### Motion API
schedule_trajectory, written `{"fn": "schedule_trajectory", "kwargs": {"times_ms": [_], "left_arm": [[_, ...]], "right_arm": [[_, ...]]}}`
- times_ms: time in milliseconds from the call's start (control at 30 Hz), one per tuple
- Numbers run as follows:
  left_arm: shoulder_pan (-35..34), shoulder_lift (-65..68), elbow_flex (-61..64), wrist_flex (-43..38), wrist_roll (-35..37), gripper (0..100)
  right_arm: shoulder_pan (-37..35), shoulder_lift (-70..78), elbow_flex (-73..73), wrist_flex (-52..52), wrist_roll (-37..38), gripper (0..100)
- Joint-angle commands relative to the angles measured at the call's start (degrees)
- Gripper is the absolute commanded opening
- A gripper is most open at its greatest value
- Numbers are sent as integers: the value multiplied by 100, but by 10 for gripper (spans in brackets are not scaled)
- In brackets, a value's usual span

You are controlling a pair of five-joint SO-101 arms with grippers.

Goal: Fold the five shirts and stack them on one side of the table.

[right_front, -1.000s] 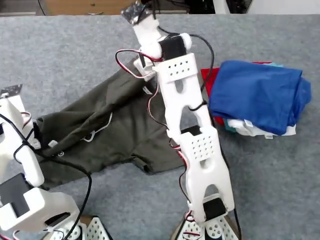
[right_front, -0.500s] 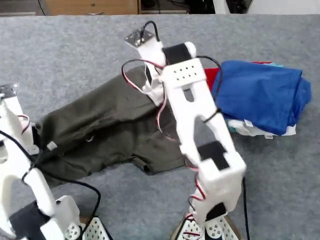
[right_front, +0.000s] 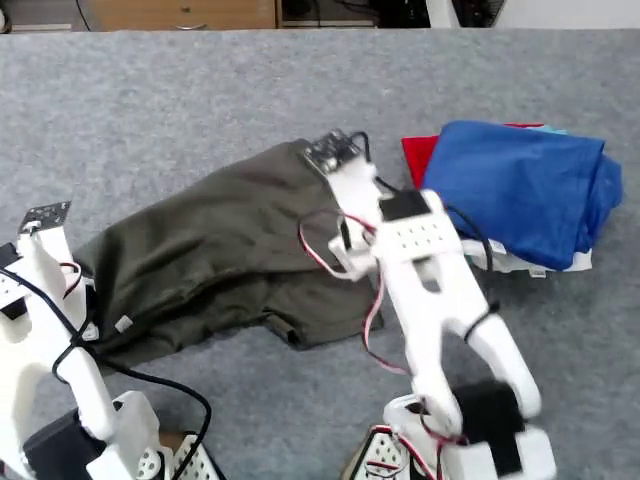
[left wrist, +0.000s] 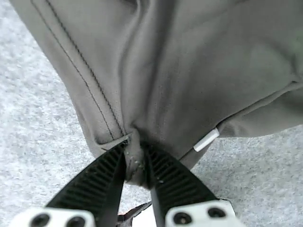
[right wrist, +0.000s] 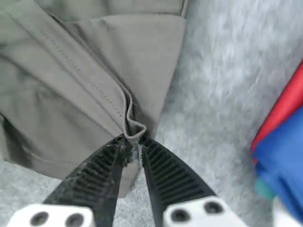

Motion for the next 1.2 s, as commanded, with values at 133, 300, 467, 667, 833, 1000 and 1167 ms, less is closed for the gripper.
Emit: {"fn": "schedule_trajectory", "kwargs": {"times_ms": [133, 300, 467, 667, 833, 1000, 1167], "left_arm": [[-422, -110, -26, -44, -422, 19], [-659, -110, 26, -35, -818, 19], [-668, -110, 325, -290, -879, 19], [-659, -110, 404, -281, -888, 19], [-695, -110, 404, -211, -1134, 19], [-659, -110, 404, -26, -1213, 19], [-677, -110, 404, 97, -1538, 19]], "right_arm": [[444, -980, 1024, -325, 62, 1], [426, -1156, 1745, -870, 281, 1], [462, -1147, 2167, -1477, 290, 1], [462, -1182, 2255, -1442, 343, 1], [470, -1191, 2352, -1196, 510, 1], [479, -1191, 2360, -1178, 501, 1], [655, -1191, 2352, -1204, 527, 2]]}}
